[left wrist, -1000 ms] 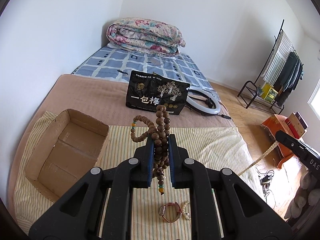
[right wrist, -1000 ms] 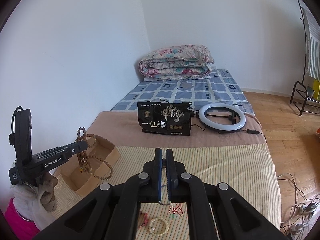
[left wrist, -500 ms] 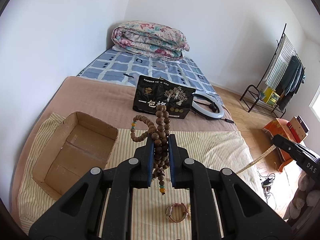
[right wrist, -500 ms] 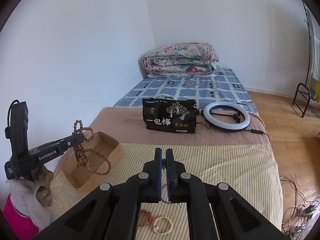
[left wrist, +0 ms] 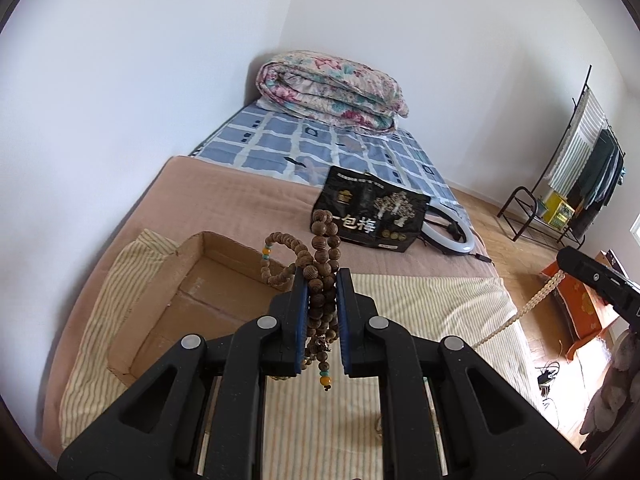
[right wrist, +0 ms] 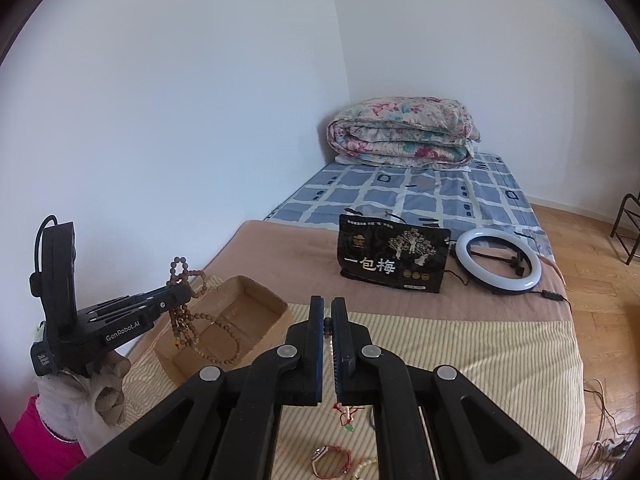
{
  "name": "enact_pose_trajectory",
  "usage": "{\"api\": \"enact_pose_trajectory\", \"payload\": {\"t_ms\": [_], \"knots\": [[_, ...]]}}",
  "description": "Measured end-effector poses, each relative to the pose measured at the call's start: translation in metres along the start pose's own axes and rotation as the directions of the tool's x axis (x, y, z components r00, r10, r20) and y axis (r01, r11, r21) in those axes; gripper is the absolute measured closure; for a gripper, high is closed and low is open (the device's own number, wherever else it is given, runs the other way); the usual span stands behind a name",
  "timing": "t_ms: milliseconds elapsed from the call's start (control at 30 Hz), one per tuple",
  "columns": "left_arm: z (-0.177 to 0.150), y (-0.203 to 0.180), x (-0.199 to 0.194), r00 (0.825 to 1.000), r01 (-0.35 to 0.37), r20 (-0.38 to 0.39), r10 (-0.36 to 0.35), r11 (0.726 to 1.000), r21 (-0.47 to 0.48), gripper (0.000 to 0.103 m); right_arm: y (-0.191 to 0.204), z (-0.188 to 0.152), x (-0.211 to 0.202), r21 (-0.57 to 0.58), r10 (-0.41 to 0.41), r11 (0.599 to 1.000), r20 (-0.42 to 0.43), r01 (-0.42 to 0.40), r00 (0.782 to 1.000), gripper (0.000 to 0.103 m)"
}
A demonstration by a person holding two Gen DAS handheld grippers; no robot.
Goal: Organize jewelry
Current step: 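Lift the mala with left tool while right tool carries the necklace toward the cardboard box, then open left tool over the box while right tool releases the necklace into it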
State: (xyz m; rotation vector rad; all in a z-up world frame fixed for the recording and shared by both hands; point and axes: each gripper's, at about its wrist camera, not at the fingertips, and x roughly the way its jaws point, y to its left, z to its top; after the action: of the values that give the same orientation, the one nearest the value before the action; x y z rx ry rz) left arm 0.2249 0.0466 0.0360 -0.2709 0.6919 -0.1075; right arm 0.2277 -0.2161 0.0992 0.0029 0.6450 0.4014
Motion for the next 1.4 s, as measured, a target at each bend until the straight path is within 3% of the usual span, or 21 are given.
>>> {"api": "enact_pose_trajectory", "payload": {"t_ms": [433, 867, 1100, 1267, 1333, 1367, 1400], "knots": [[0.006, 0.071, -0.008, 0.998, -0.063, 0.018, 0.064, 0.996, -0.063, 0.092, 0.084, 0.040, 0.042, -0.069, 0.100, 0.993, 0.012, -0.098, 0.995, 0.102], [-0.001, 0.114, 0.000, 0.996, -0.087, -0.003, 0.087, 0.989, -0.116, 0.092, 0.139, 0.061, 0.087, -0.106, 0.159, 0.982, -0.007, -0.159, 0.987, 0.102], [-0.012, 0.132, 0.013, 0.995, -0.099, -0.038, 0.095, 0.986, -0.134, 0.092, 0.148, 0.052, 0.125, -0.098, 0.166, 0.980, -0.057, -0.171, 0.984, 0.102], [-0.026, 0.144, 0.030, 0.990, -0.120, -0.087, 0.108, 0.983, -0.141, 0.092, 0.143, 0.027, 0.169, -0.079, 0.154, 0.983, -0.146, -0.166, 0.977, 0.101], [-0.031, 0.148, 0.036, 0.989, -0.115, -0.111, 0.099, 0.982, -0.146, 0.092, 0.136, 0.016, 0.183, -0.059, 0.155, 0.984, -0.181, -0.168, 0.971, 0.096], [-0.032, 0.150, 0.038, 0.987, -0.119, -0.122, 0.101, 0.982, -0.148, 0.085, 0.133, 0.012, 0.189, -0.049, 0.156, 0.985, -0.195, -0.168, 0.968, 0.077], [-0.033, 0.151, 0.040, 0.986, -0.122, -0.129, 0.103, 0.982, -0.147, 0.062, 0.130, 0.008, 0.193, -0.039, 0.156, 0.985, -0.203, -0.168, 0.967, 0.058]]}}
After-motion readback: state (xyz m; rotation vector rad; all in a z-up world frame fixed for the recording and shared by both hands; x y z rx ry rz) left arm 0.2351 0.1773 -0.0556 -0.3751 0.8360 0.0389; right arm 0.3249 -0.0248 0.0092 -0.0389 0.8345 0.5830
